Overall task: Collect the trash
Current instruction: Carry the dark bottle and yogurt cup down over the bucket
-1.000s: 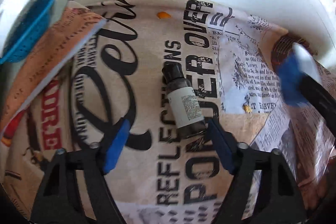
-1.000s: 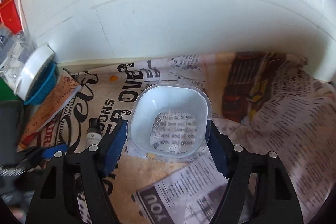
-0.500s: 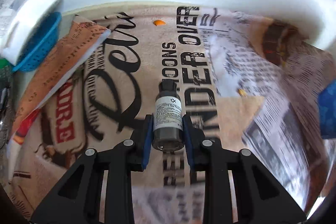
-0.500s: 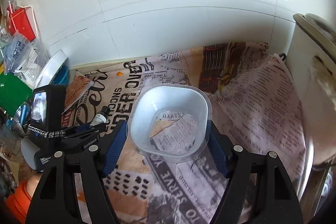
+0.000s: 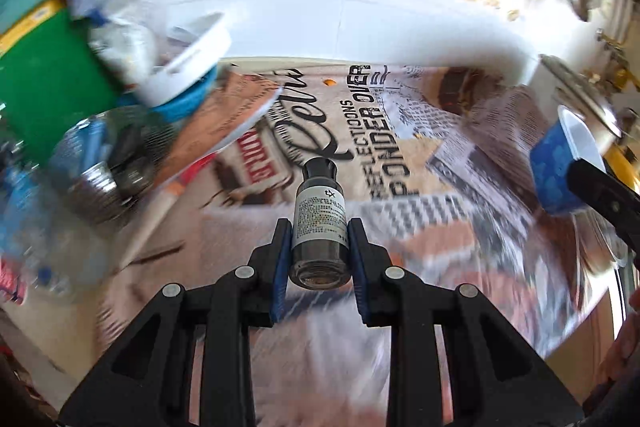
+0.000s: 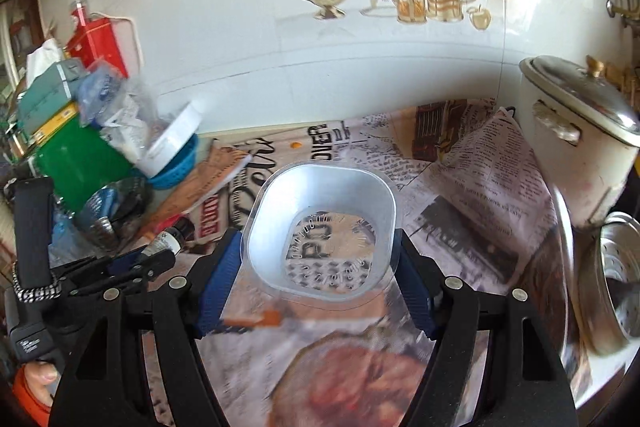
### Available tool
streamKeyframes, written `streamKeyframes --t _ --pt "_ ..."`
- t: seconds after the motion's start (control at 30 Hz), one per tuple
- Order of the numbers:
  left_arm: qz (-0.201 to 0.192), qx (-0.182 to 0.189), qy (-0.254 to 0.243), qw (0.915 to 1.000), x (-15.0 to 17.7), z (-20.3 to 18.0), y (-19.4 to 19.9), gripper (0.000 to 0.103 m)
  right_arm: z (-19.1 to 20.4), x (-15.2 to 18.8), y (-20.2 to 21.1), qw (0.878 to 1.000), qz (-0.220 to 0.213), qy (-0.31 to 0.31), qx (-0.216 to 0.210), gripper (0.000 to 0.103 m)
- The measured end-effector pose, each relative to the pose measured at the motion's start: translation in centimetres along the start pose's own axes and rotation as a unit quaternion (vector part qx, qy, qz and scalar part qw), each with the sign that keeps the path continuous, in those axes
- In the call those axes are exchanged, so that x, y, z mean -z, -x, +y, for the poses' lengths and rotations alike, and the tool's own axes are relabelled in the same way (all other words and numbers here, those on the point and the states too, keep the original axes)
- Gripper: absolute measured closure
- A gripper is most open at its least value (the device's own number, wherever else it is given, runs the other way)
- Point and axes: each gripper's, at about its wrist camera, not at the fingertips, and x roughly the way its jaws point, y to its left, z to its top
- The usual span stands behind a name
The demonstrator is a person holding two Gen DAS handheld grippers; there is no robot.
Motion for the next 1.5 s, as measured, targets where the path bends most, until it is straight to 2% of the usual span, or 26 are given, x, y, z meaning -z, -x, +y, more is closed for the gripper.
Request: streamKeyframes --t 0.17,0.33,0.5,0.7,0.87,1.13,1.3,1.5 --pt "-0.013 0.016 -0.021 0.9996 5.9 3.7 7.3 0.076 6.1 4.8 5.8 1.000 -0.022 0.001 0.018 0.032" --pt "0.002 0.028 -0.042 0.9987 11.1 6.5 12.5 0.076 10.5 9.1 9.7 1.000 -0.014 -0.022 0.017 0.032" --pt "0.024 0.026 -0.062 0.9975 15.6 8.4 16.0 0.076 13.4 12.8 12.4 0.999 0.009 -0.038 0.019 0.032" --pt "0.060 0.028 -0.043 0.9969 20.2 9.1 16.8 0.076 14.5 15.9 13.9 0.998 0.042 -0.038 0.023 0.032" --pt "0.093 0.026 -0.038 0.9946 23.9 8.2 14.5 0.076 13.3 19.2 12.7 0.996 0.077 -0.041 0.025 0.032" --pt "0.156 0.007 -0.016 0.9876 32.5 6.3 6.5 0.076 9.4 26.7 7.3 0.989 0.144 -0.033 0.026 0.032" --pt "0.188 -0.005 0.017 0.9819 38.0 6.1 0.5 0.076 6.1 32.2 2.2 0.981 0.189 -0.034 0.017 0.032" --pt "0.214 -0.016 0.032 0.9763 43.8 6.3 -7.0 0.076 3.6 39.1 -5.0 0.971 0.237 -0.031 0.008 0.032"
